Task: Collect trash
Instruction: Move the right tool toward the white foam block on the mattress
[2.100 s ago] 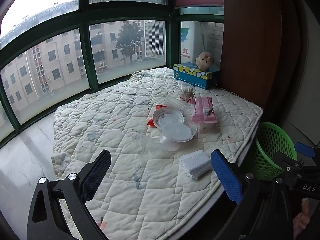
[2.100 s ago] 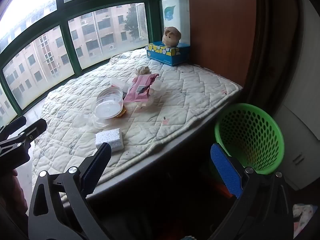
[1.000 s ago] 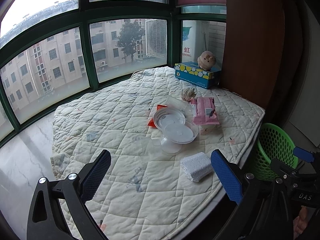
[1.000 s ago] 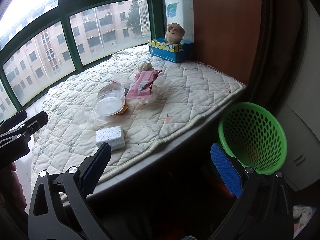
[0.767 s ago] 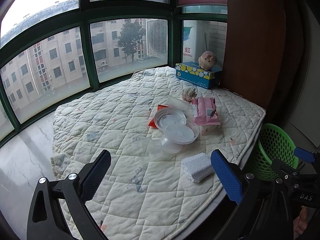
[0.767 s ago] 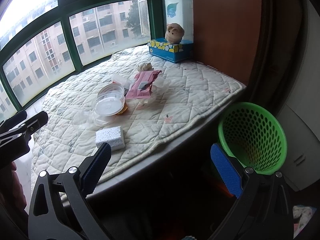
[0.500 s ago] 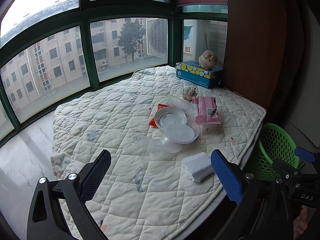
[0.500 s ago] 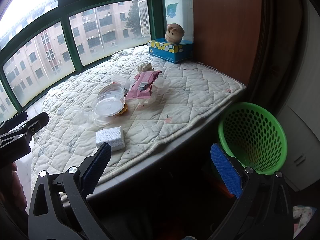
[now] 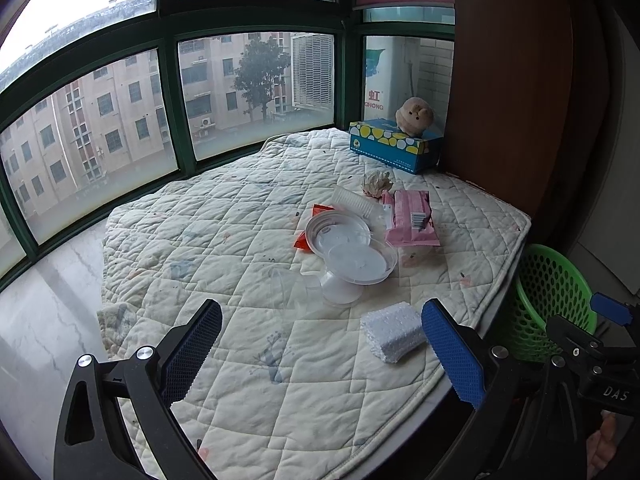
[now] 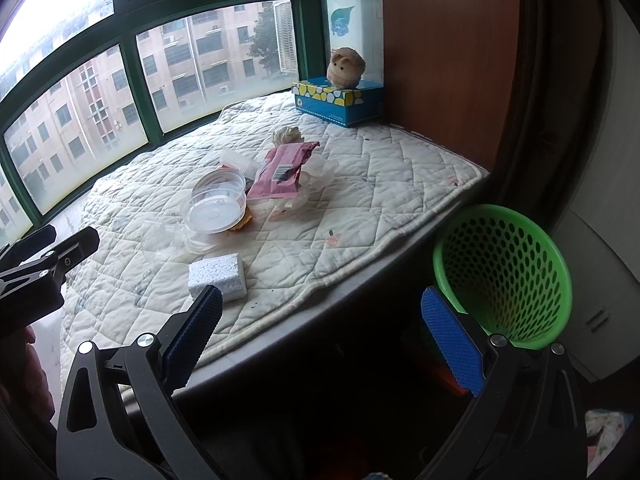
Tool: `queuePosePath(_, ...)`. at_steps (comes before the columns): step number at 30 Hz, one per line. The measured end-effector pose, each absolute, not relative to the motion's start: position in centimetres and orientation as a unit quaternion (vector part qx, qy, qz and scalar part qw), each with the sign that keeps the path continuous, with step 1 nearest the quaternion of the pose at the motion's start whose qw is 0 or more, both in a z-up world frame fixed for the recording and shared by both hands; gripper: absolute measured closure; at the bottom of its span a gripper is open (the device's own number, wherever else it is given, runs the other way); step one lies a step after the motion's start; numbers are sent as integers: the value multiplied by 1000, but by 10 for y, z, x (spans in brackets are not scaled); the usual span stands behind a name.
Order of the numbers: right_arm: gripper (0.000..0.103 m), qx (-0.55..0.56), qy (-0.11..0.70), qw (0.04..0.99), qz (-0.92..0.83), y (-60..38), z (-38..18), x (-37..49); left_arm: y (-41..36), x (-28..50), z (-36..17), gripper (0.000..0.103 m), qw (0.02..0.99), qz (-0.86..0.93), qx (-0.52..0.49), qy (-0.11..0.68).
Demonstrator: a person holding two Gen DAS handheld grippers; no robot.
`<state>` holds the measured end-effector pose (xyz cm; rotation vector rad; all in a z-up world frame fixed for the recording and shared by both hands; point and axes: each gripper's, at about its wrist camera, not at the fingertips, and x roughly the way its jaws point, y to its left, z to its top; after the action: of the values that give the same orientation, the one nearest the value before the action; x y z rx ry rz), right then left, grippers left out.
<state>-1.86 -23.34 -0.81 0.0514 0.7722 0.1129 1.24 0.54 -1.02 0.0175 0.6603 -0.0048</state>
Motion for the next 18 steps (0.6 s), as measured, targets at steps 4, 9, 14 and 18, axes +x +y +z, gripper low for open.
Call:
queuePosePath(4, 5, 25, 376, 925, 55, -234, -8, -18, 4, 13, -11, 6, 946, -3, 9, 325)
queuePosePath(9, 5, 26, 377, 924, 54, -234, -9, -18, -1, 17, -11, 6, 944, -5, 10, 329)
queuePosePath(14, 5, 27, 381, 923, 55, -235, -13, -16, -3, 22, -10, 6, 943, -6, 10, 332)
queuePosePath(18, 5, 27, 384, 921, 57, -234, -14, -11, -5, 29, -12, 6, 942, -7, 11, 335)
